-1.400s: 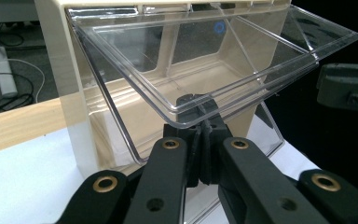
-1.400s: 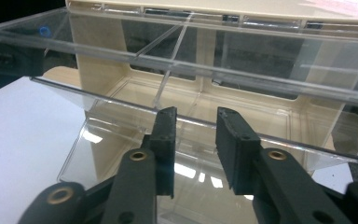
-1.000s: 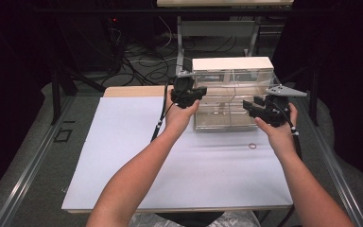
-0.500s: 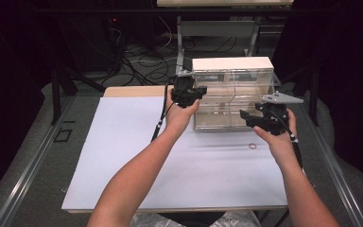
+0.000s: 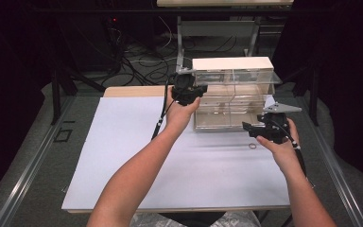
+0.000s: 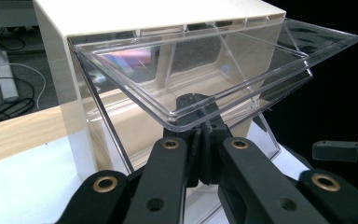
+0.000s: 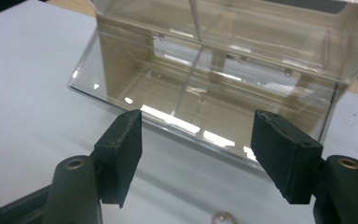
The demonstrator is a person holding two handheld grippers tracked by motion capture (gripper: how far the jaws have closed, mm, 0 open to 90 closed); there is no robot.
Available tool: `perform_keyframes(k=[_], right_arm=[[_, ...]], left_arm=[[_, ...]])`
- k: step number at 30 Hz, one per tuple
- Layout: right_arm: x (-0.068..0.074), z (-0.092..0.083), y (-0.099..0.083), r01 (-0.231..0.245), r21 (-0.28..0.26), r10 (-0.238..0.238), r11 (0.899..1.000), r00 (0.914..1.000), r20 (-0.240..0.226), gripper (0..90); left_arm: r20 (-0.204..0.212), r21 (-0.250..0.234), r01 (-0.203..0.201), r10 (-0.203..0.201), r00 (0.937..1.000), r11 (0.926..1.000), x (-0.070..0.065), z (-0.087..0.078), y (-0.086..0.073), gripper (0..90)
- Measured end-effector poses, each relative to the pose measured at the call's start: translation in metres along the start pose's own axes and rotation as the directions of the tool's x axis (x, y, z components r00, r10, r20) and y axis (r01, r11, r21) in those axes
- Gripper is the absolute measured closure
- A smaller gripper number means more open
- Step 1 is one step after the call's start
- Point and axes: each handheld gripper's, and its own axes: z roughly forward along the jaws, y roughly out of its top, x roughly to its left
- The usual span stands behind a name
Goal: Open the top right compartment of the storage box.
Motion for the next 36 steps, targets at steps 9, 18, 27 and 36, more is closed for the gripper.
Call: perform_keyframes(k=[9, 18, 27, 36], right_arm=[[-0.012, 0.006, -0.017, -0.022, 0.046, 0.022, 0.999, 0.9997, 0.011, 36.7], [-0.025, 0.021, -0.038, 0.000, 0.123, -0.004, 0.992, 0.9995, 0.032, 45.3], [-0.034, 0.032, -0.051, -0.037, 0.177, 0.031, 0.983, 0.9987, 0.040, 56.6], [-0.045, 0.047, -0.065, -0.057, 0.218, 0.048, 0.974, 0.9978, 0.045, 63.9]], left_arm=[[-0.003, 0.000, 0.002, -0.002, 1.0000, 1.0000, 0.000, 0.001, 0.002, 90.0], [-0.006, -0.009, 0.011, -0.011, 0.9999, 0.9999, 0.000, -0.001, 0.006, 90.0], [-0.008, -0.015, 0.013, -0.013, 0.9999, 0.9998, 0.001, -0.002, 0.007, 90.0], [-0.011, -0.020, 0.021, -0.021, 0.9997, 0.9996, 0.000, -0.002, 0.009, 90.0]])
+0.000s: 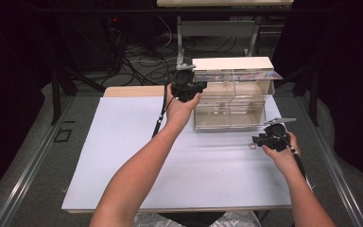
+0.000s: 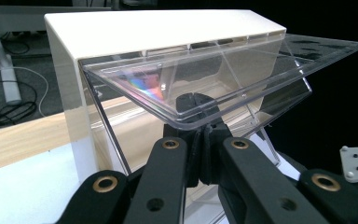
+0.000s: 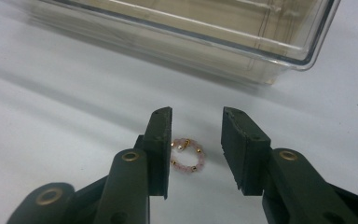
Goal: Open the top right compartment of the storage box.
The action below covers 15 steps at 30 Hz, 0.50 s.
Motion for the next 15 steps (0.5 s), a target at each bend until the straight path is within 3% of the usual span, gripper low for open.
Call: perform_keyframes(k=[1, 9, 10, 11, 12, 15], right_arm=[[-0.001, -0.001, 0.001, 0.012, 0.028, -0.012, 1.000, 0.9999, 0.003, 64.3], [0.000, 0.007, 0.000, -0.013, 0.035, 0.013, 0.999, 0.9998, 0.012, 67.9], [-0.001, 0.005, 0.001, 0.004, 0.076, -0.006, 0.997, 0.9998, 0.018, 68.5], [0.000, 0.008, 0.000, -0.014, 0.052, 0.013, 0.999, 0.9998, 0.013, 69.0], [-0.001, 0.008, 0.001, -0.002, 0.083, 0.000, 0.997, 0.9998, 0.018, 69.5], [0.000, 0.015, -0.002, -0.016, 0.070, 0.014, 0.997, 0.9996, 0.024, 70.8]], left_arm=[[-0.003, 0.002, -0.002, 0.002, 1.0000, 1.0000, 0.000, 0.000, 0.000, 90.0], [-0.004, 0.003, -0.006, 0.006, 1.0000, 1.0000, 0.000, 0.000, 0.000, 90.0], [-0.004, 0.005, -0.006, 0.006, 1.0000, 1.0000, 0.000, 0.000, 0.001, 90.0], [-0.005, 0.004, -0.007, 0.007, 1.0000, 1.0000, 0.000, 0.000, 0.001, 90.0], [-0.006, 0.004, -0.007, 0.007, 1.0000, 1.0000, 0.000, 0.000, 0.001, 90.0], [-0.006, 0.004, -0.008, 0.008, 1.0000, 1.0000, 0.000, 0.000, 0.001, 90.0]])
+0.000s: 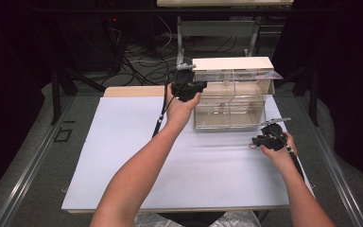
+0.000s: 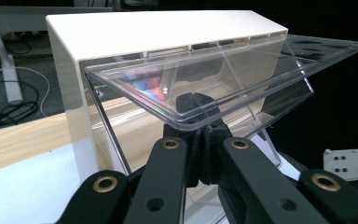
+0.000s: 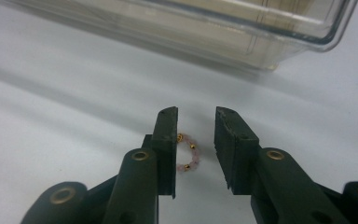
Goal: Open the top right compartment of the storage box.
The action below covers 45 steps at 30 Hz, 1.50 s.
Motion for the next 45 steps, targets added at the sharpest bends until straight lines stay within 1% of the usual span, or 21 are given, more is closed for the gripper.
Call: perform_keyframes(k=[4, 5, 6, 7, 8, 13, 15, 17, 18, 20, 22, 25, 26, 27, 29, 33, 37, 39, 41, 42, 45], right_arm=[[0.000, 0.004, 0.000, -0.010, 0.018, 0.010, 1.000, 0.9999, 0.014, 72.3], [0.001, 0.004, -0.001, -0.031, 0.032, 0.030, 0.999, 0.9995, 0.011, 73.1], [0.000, 0.003, 0.000, -0.031, 0.050, 0.030, 0.998, 0.9994, 0.016, 73.7], [0.000, 0.004, 0.000, -0.035, 0.045, 0.034, 0.998, 0.9992, 0.022, 74.0], [0.000, 0.006, 0.000, -0.063, 0.039, 0.062, 0.997, 0.9977, 0.028, 74.6], [-0.002, 0.006, 0.000, -0.084, 0.068, 0.082, 0.994, 0.9962, 0.032, 74.9], [-0.001, 0.009, -0.001, -0.105, 0.058, 0.103, 0.993, 0.9943, 0.026, 74.9], [-0.004, 0.007, -0.001, -0.081, 0.086, 0.078, 0.993, 0.9963, 0.035, 74.9], [-0.003, 0.009, -0.001, -0.097, 0.086, 0.094, 0.992, 0.9951, 0.030, 74.9], [-0.003, 0.010, -0.001, -0.091, 0.086, 0.089, 0.992, 0.9955, 0.032, 74.9], [-0.002, 0.012, -0.002, -0.105, 0.094, 0.103, 0.990, 0.9944, 0.026, 75.4], [-0.002, 0.012, -0.001, -0.098, 0.110, 0.095, 0.989, 0.9949, 0.032, 76.1], [-0.001, 0.012, -0.001, -0.094, 0.129, 0.089, 0.987, 0.9952, 0.041, 76.4], [-0.001, 0.014, -0.002, -0.103, 0.108, 0.101, 0.989, 0.9945, 0.027, 76.7], [-0.001, 0.014, -0.002, -0.089, 0.115, 0.086, 0.989, 0.9957, 0.036, 77.6], [-0.001, 0.014, -0.002, -0.087, 0.112, 0.084, 0.990, 0.9958, 0.038, 79.2], [0.001, 0.014, -0.002, -0.086, 0.120, 0.082, 0.989, 0.9958, 0.042, 81.4], [0.001, 0.012, 0.000, -0.071, 0.152, 0.064, 0.986, 0.9967, 0.051, 83.7], [0.002, 0.013, -0.001, -0.078, 0.143, 0.072, 0.987, 0.9964, 0.043, 85.7], [0.003, 0.015, -0.002, -0.089, 0.118, 0.086, 0.989, 0.9957, 0.035, 86.0], [0.003, 0.015, -0.002, -0.092, 0.119, 0.088, 0.989, 0.9954, 0.039, 86.7]], left_arm=[[-0.001, 0.000, 0.000, 0.000, 1.0000, 1.0000, 0.000, 0.000, 0.000, 90.0], [0.000, -0.001, 0.000, 0.000, 1.0000, 1.0000, 0.000, 0.000, 0.000, 90.0], [0.000, -0.001, 0.001, -0.001, 1.0000, 1.0000, 0.000, 0.000, 0.000, 90.0], [0.000, -0.004, 0.003, -0.003, 1.0000, 1.0000, 0.000, 0.000, 0.000, 90.0], [-0.001, -0.005, 0.002, -0.002, 1.0000, 1.0000, 0.000, 0.001, 0.000, 90.0], [-0.001, -0.006, 0.003, -0.003, 1.0000, 1.0000, 0.000, 0.001, 0.000, 90.0], [-0.001, -0.006, 0.003, -0.003, 1.0000, 1.0000, 0.000, 0.001, 0.000, 90.0], [-0.001, -0.004, 0.005, -0.005, 1.0000, 1.0000, 0.000, 0.001, 0.000, 90.0], [-0.001, -0.005, 0.004, -0.004, 1.0000, 1.0000, 0.000, 0.001, 0.000, 90.0], [-0.001, -0.005, 0.005, -0.005, 1.0000, 1.0000, 0.000, 0.001, 0.000, 90.0], [-0.002, -0.006, 0.010, -0.010, 1.0000, 0.9999, 0.000, 0.001, 0.000, 90.0], [-0.001, -0.006, 0.011, -0.011, 0.9999, 0.9999, 0.000, 0.001, 0.000, 90.0], [-0.001, -0.007, 0.012, -0.012, 0.9999, 0.9999, 0.000, 0.001, 0.000, 90.0], [-0.001, -0.007, 0.012, -0.012, 0.9999, 0.9999, 0.000, 0.001, 0.000, 90.0], [-0.001, -0.007, 0.012, -0.012, 0.9999, 0.9999, 0.000, 0.001, 0.000, 90.0], [-0.001, -0.008, 0.013, -0.013, 0.9999, 0.9999, 0.000, 0.001, 0.000, 90.0], [-0.002, -0.009, 0.013, -0.013, 0.9999, 0.9999, -0.001, 0.001, 0.000, 90.0], [-0.002, -0.008, 0.012, -0.012, 0.9999, 0.9999, -0.001, 0.001, 0.000, 90.0], [-0.002, -0.009, 0.013, -0.013, 0.9999, 0.9999, -0.001, 0.001, 0.000, 90.0], [-0.001, -0.009, 0.013, -0.013, 0.9999, 0.9999, -0.001, 0.001, 0.000, 90.0], [-0.001, -0.010, 0.013, -0.013, 0.9999, 0.9999, 0.000, 0.001, 0.000, 90.0]])
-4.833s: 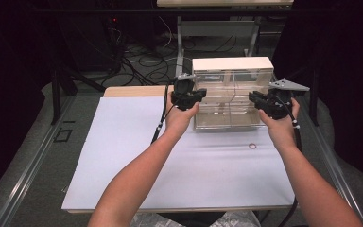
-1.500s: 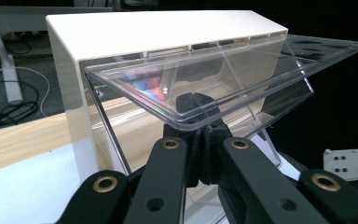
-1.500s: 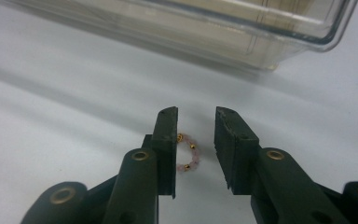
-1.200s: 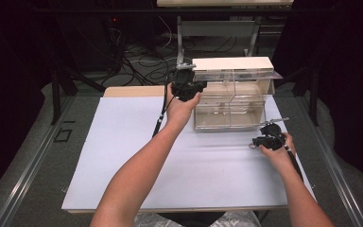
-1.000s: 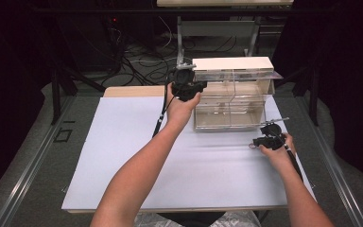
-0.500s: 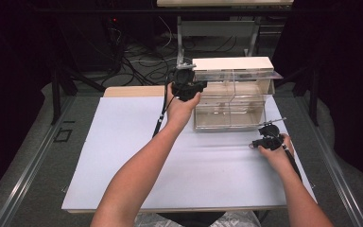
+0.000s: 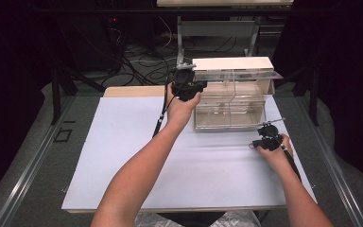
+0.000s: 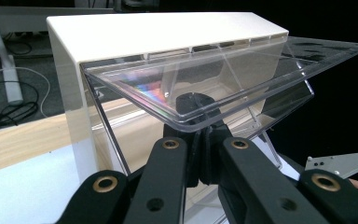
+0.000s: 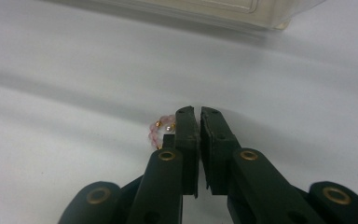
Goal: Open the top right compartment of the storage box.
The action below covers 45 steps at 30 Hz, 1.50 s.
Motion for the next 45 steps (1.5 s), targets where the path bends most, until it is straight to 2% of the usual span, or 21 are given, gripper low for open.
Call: perform_keyframes(k=[1, 3, 6, 9, 16, 19, 21, 22, 25, 30, 31, 33, 36, 38, 41, 44, 45], right_arm=[[0.000, -0.001, 0.000, 0.001, 0.019, -0.001, 1.000, 1.0000, 0.000, 86.9], [0.000, 0.000, 0.000, -0.007, -0.001, 0.007, 1.000, 1.0000, -0.003, 87.2], [0.000, -0.002, 0.001, 0.000, 0.022, 0.000, 1.000, 1.0000, 0.001, 87.3], [0.000, 0.000, 0.000, -0.007, -0.001, 0.007, 1.000, 1.0000, -0.002, 87.4], [0.000, -0.001, 0.000, 0.003, -0.010, -0.003, 1.000, 1.0000, 0.002, 87.5], [0.001, -0.003, 0.001, -0.012, -0.010, 0.012, 1.000, 0.9999, -0.004, 88.4], [0.001, -0.003, 0.000, -0.012, -0.037, 0.012, 0.999, 0.9999, -0.011, 88.6], [0.000, -0.006, 0.001, 0.001, -0.021, -0.001, 1.000, 1.0000, -0.003, 88.6], [0.002, -0.005, 0.001, -0.022, -0.041, 0.022, 0.999, 0.9996, -0.020, 88.7], [0.002, -0.006, 0.001, -0.020, -0.044, 0.019, 0.999, 0.9996, -0.022, 88.7], [0.001, -0.008, 0.001, -0.013, -0.028, 0.013, 1.000, 0.9998, -0.014, 88.8], [0.001, -0.007, 0.001, -0.016, -0.055, 0.015, 0.998, 0.9997, -0.020, 88.8], [0.001, -0.009, 0.001, -0.010, -0.066, 0.009, 0.998, 0.9998, -0.018, 88.8], [0.004, -0.010, 0.002, -0.041, -0.079, 0.039, 0.996, 0.9986, -0.036, 88.9], [0.002, -0.013, 0.002, -0.011, -0.083, 0.009, 0.996, 0.9996, -0.028, 90.0], [0.005, -0.015, 0.003, -0.046, -0.105, 0.041, 0.993, 0.9979, -0.050, 90.0], [0.004, -0.016, 0.003, -0.032, -0.109, 0.027, 0.994, 0.9986, -0.046, 90.0]], left_arm=[[0.000, 0.000, 0.000, 0.000, 1.0000, 1.0000, 0.000, 0.000, 0.000, 90.0], [0.000, 0.001, -0.001, 0.001, 1.0000, 1.0000, 0.000, 0.000, 0.000, 90.0], [0.000, 0.001, -0.001, 0.001, 1.0000, 1.0000, 0.000, 0.000, 0.000, 90.0], [0.000, 0.002, -0.001, 0.001, 1.0000, 1.0000, 0.000, 0.000, 0.000, 90.0], [0.000, 0.000, 0.001, -0.001, 1.0000, 1.0000, 0.000, 0.000, 0.000, 90.0], [0.000, -0.001, 0.002, -0.002, 1.0000, 1.0000, 0.000, 0.000, 0.000, 90.0], [-0.001, 0.001, 0.003, -0.003, 1.0000, 1.0000, 0.000, 0.000, 0.000, 90.0], [-0.001, 0.003, -0.003, 0.003, 1.0000, 1.0000, 0.000, 0.000, 0.000, 90.0], [0.000, 0.003, -0.002, 0.002, 1.0000, 1.0000, 0.000, 0.000, 0.000, 90.0], [0.003, 0.008, -0.002, 0.002, 1.0000, 1.0000, 0.001, 0.000, 0.001, 90.0], [0.003, 0.008, -0.002, 0.002, 1.0000, 1.0000, 0.001, 0.000, 0.001, 90.0], [0.003, 0.007, -0.002, 0.002, 1.0000, 1.0000, 0.001, 0.000, 0.001, 90.0], [0.003, 0.006, -0.002, 0.002, 1.0000, 1.0000, 0.001, 0.000, 0.001, 90.0], [0.000, 0.001, -0.002, 0.002, 1.0000, 1.0000, 0.000, 0.000, 0.002, 90.0], [0.001, 0.000, -0.001, 0.001, 1.0000, 1.0000, 0.000, 0.000, 0.002, 90.0], [0.001, -0.001, -0.001, 0.001, 1.0000, 1.0000, 0.000, 0.000, 0.002, 90.0], [0.002, 0.003, -0.002, 0.002, 1.0000, 1.0000, 0.000, 0.000, 0.002, 90.0]])
